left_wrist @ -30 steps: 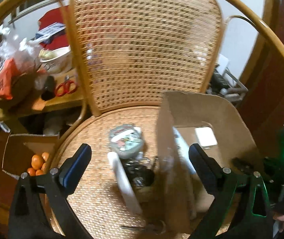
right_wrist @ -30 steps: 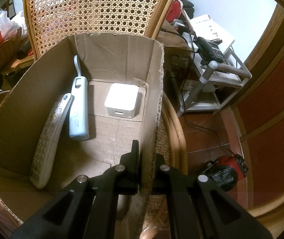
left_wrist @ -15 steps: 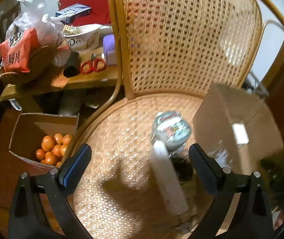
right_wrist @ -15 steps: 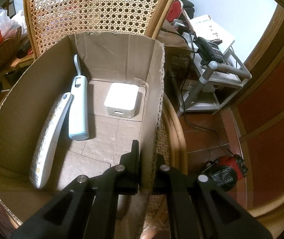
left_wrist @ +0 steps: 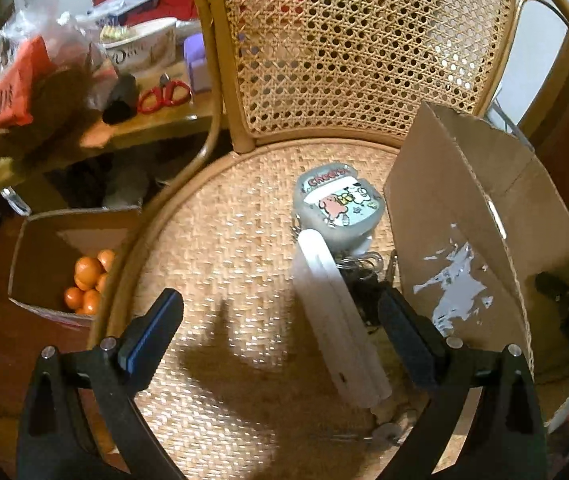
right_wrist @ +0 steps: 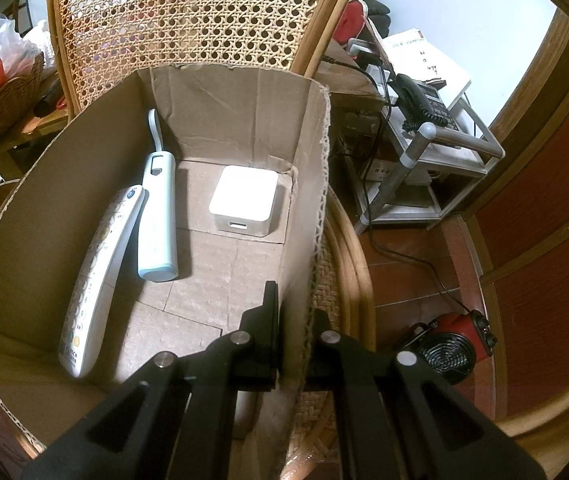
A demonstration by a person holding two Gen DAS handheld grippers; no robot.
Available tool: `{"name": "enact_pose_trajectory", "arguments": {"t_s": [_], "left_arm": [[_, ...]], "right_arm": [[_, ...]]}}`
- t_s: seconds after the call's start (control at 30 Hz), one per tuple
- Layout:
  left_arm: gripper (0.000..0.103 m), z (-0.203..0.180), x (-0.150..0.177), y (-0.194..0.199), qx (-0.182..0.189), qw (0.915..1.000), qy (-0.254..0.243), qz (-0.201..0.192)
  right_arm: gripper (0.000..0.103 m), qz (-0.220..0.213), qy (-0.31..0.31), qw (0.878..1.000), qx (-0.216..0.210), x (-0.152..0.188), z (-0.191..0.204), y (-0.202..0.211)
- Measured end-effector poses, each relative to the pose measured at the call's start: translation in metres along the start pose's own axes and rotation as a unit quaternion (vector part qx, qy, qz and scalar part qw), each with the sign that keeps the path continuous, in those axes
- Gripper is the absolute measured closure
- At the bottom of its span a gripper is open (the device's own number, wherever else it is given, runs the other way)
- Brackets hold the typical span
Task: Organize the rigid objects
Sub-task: 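Lower the left gripper toward the white power strip beside the meter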
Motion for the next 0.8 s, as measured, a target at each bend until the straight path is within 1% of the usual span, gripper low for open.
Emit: {"name": "enact_pose_trajectory", "arguments": {"t_s": [0.23,0.37,0.53,0.6,0.67,0.8], "left_arm": [[0.006,-0.001,0.005,-0.008,-0.004,0.9998,0.004,0.017],[0.006,-0.006,0.008,-0.007,0.013,0.9997,0.001,0.020],[0.006,-0.003,0.013,-0.011,0.003,0.9996,0.011,0.025],[0.006,-0.004,0.016,-0.014,0.002,0.9995,0.010,0.030],[0.006,-0.003,0.018,-0.017,-0.007,0.9994,0.005,0.034],[0.008,-0.005,0.024,-0.022,0.005,0.9987,0.010,0.049]], "right_arm": [[0.096,0.000,0.000,1.000,0.000,0.000,0.001,0.000],[0.096,0.000,0.001,1.000,0.000,0.001,0.001,0.000],[0.096,0.000,0.001,1.000,0.000,0.000,0.001,0.000],[0.096,-0.001,0.002,1.000,0.001,0.001,0.002,0.000],[0.096,-0.001,0.006,1.000,0.005,0.000,0.001,0.000],[0.096,-0.002,0.008,1.000,0.006,0.001,0.004,0.000]]}}
Point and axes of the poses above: each gripper's, at about its wrist camera, not at the fingertips, and y roughly against the way its jaws point, z to its left, x to its underside, the point moved 9 cm from there along -y, roughly the way its jaws point, and after that the axes turned 3 degrees about z, right-handed, at the moved point
